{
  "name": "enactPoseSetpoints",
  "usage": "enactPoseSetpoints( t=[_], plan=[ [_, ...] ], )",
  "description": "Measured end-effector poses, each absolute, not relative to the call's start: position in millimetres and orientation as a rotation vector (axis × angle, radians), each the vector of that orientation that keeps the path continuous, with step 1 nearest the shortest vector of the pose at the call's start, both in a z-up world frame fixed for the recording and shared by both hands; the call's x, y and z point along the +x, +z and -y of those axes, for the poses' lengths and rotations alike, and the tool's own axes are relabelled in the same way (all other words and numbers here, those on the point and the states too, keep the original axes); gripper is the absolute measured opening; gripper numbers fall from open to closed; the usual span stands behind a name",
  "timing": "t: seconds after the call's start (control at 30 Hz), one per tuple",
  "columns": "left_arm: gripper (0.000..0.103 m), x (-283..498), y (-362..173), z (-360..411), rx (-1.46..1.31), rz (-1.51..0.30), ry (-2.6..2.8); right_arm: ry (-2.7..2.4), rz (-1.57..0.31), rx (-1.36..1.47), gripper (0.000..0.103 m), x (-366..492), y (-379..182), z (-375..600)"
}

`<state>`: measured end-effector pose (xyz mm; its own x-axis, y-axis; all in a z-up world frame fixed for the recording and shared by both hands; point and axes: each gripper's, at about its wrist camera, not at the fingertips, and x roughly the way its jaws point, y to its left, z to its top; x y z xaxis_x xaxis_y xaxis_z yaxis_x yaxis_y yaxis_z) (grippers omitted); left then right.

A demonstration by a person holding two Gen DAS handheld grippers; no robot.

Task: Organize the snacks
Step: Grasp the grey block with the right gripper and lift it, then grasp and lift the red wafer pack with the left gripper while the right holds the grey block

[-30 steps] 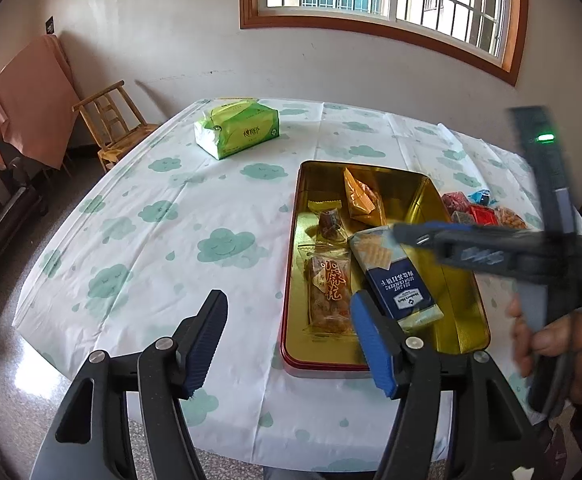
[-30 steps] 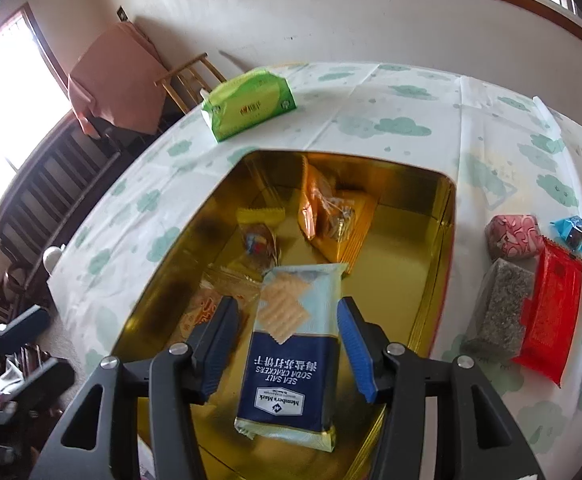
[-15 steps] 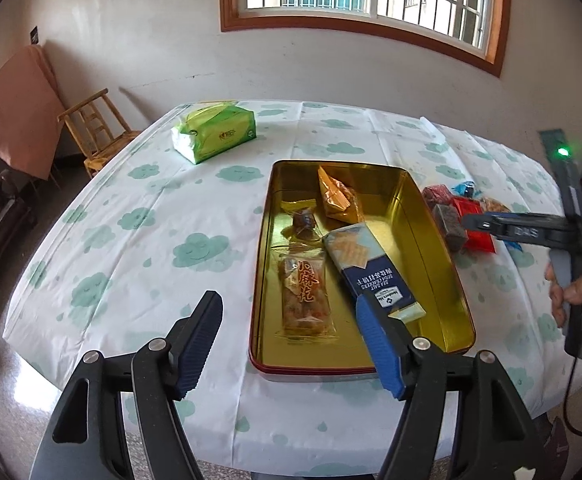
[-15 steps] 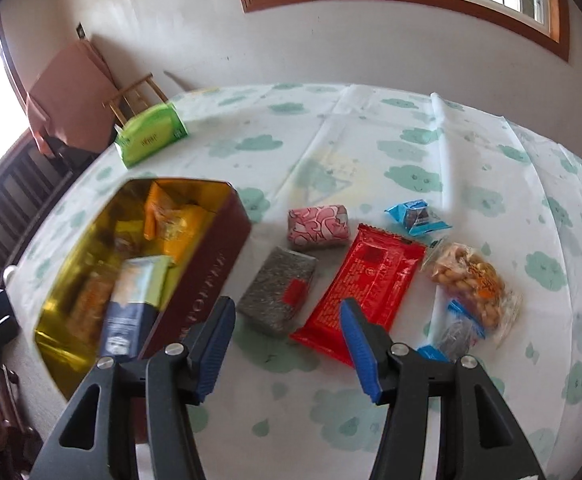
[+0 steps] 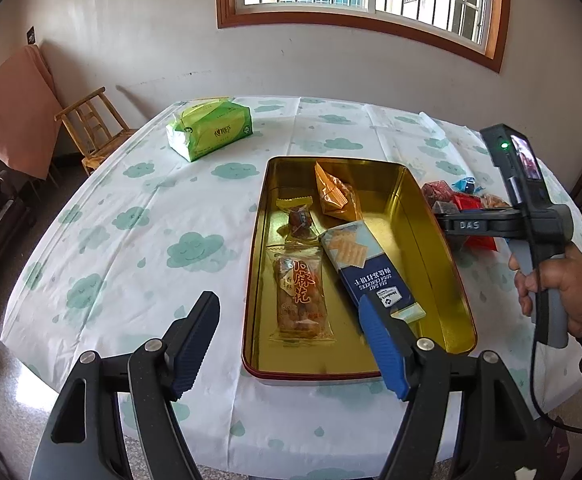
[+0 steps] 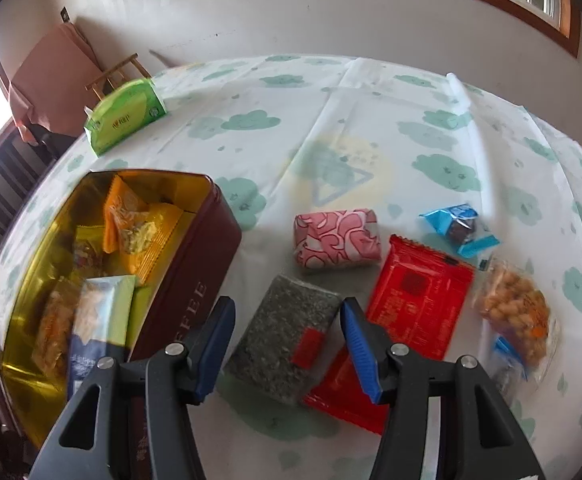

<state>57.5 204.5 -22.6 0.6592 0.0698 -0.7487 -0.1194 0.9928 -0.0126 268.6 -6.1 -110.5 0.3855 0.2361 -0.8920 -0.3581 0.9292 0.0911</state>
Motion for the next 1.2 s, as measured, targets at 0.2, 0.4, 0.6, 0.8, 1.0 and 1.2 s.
enactPoseSetpoints(
  t=[0.2,0.4,0.6,0.8,1.0,1.2],
  plan=[
    [0.069,56,-14,-196,-0.036,-0.829,0.100,0.408,-1.026,-0.162,0.037,242,-96,10],
    [0.069,56,-2,-172,0.004,-0.812,0.021,0.286,-0.936,-0.113,0.037,188,-57,116],
    [0.075,87,11,-124,-0.025,-0.874,-0.171,-0.039,-0.960,-0.050,0.037,177,-69,261],
    [0.076,145,8,-69,-0.038,-0.920,-0.259,-0.140,-0.947,0.031,0.037,179,-82,323],
    [0.075,210,-20,-20,0.008,-1.033,-0.279,-0.132,-0.946,0.071,0.037,188,-99,330],
    [0.069,259,-56,10,0.068,-1.136,-0.268,-0.108,-0.917,0.103,0.036,188,-102,335]
  ],
)
